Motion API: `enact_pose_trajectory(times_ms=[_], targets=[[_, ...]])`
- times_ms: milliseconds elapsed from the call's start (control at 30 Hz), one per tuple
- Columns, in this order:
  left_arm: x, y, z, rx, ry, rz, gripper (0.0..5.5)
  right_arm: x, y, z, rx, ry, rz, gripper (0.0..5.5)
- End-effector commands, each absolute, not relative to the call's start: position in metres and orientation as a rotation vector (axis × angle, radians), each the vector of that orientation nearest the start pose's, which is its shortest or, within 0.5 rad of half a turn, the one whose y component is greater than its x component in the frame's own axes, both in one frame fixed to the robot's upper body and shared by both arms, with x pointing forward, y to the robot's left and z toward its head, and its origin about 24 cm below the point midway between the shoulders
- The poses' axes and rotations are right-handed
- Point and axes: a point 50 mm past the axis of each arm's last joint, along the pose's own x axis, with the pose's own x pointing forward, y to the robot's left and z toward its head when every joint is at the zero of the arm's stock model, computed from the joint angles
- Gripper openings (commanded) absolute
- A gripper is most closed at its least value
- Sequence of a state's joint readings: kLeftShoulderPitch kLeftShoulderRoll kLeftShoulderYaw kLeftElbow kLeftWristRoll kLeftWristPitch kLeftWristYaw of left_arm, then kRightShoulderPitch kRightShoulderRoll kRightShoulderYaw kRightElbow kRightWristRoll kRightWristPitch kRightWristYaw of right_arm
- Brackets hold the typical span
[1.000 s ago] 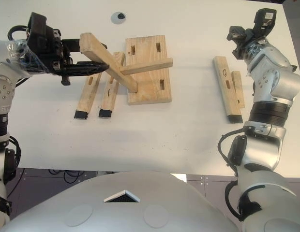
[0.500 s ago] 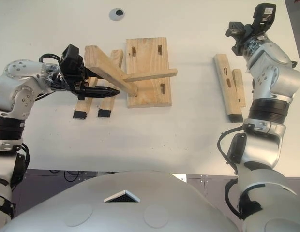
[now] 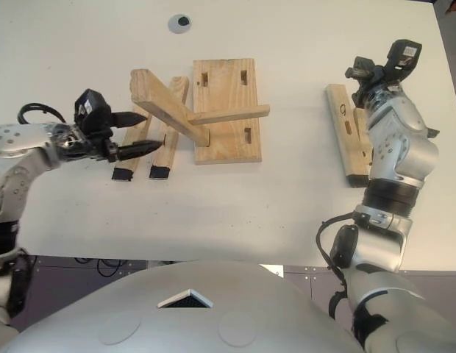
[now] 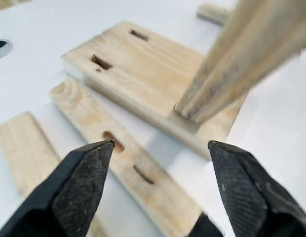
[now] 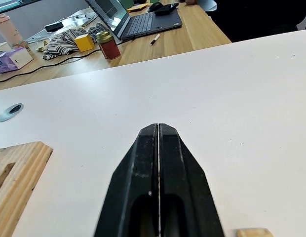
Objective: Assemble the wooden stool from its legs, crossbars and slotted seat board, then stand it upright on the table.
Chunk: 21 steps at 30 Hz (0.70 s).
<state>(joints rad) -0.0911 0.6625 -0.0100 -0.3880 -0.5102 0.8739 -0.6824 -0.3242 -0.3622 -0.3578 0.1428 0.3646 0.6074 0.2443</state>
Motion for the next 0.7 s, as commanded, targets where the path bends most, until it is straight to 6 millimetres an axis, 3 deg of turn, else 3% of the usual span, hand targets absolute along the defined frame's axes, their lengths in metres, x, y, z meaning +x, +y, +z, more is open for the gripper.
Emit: enact_pose_trajectory(times_ms=[33, 333, 500, 700], targets=[[0.228, 0.177, 0.086, 0.027, 0.622, -0.651, 3.5, 0.294, -0.268, 0.082, 0.225, 0.269, -0.032, 0.0], [0.21, 0.176, 0.053, 0.083, 0.8, -0.535, 3.5, 0.298, -0.268, 0.085, 0.215, 0.256, -0.039, 0.0], [0.206, 0.187, 0.038, 0.154, 0.826, -0.487, 3.5, 0.296, -0.267, 0.083, 0.221, 0.253, -0.048, 0.0], [0.204, 0.193, 0.031, 0.204, 0.784, -0.442, 2.59, 0.299, -0.264, 0.086, 0.204, 0.245, -0.03, 0.0]])
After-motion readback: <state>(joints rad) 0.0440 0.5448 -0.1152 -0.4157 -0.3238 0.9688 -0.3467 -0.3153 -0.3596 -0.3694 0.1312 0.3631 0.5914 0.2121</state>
